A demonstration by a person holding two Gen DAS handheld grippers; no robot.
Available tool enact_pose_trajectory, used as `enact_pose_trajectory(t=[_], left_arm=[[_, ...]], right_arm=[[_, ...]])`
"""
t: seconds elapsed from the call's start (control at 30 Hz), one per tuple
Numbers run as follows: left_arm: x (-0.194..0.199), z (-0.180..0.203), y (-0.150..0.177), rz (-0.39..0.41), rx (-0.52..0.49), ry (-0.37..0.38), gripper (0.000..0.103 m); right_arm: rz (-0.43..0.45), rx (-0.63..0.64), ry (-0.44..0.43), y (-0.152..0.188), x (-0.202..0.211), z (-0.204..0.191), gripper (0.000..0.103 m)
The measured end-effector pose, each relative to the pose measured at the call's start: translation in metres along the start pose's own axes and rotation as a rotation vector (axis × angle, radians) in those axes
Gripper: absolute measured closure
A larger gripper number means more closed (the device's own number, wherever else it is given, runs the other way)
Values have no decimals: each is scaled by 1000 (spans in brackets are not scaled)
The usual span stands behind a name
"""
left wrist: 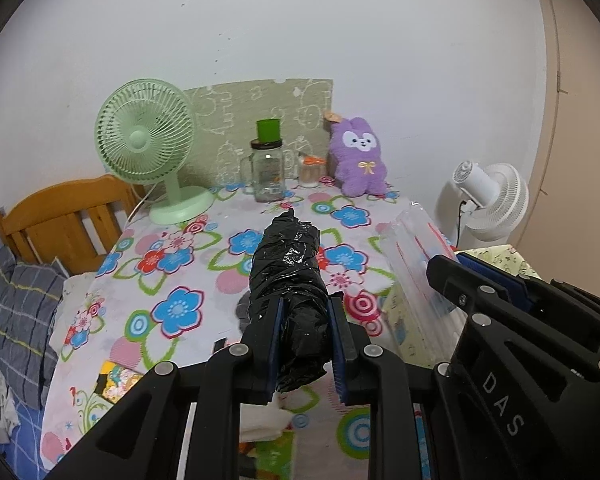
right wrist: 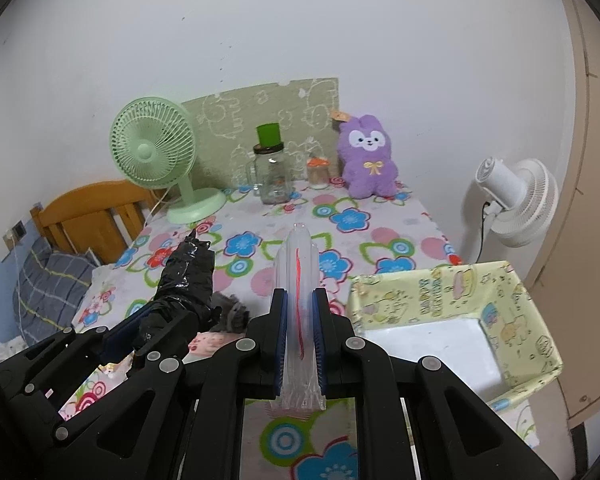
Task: Organize soft objects
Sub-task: 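Lift the umbrella and bag and carry both toward the yellow-green box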
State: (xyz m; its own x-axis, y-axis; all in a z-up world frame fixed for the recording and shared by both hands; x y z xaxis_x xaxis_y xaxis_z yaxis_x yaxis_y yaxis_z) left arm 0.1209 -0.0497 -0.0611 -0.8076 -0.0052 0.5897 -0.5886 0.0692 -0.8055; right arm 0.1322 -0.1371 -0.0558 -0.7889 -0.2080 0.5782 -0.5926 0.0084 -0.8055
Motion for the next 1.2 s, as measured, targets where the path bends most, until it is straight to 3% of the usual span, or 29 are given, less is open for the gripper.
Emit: enact_pose_trajectory(t=[0.67, 1.2], left_arm=[[0, 67, -12, 41, -66, 89, 83], [-13, 118, -11, 21, -108, 170, 83]], right_arm=[[45, -41, 90, -8, 19, 61, 88], [46, -84, 160, -2, 23, 112, 88]])
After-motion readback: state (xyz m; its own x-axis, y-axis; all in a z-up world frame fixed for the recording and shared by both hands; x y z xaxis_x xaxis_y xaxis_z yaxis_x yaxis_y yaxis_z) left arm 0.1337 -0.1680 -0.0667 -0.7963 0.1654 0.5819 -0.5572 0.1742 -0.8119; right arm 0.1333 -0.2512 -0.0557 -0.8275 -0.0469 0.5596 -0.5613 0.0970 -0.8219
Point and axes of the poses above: each gripper's, at about its wrist camera, not at the fingertips, and x roughly against the way its jaws point, z to its right, y to its underside, the point moved 1 cm from there along -x, roughly the way its jaws point, and after that the axes turned 5 degrees about -y, right-handed, at the moved point
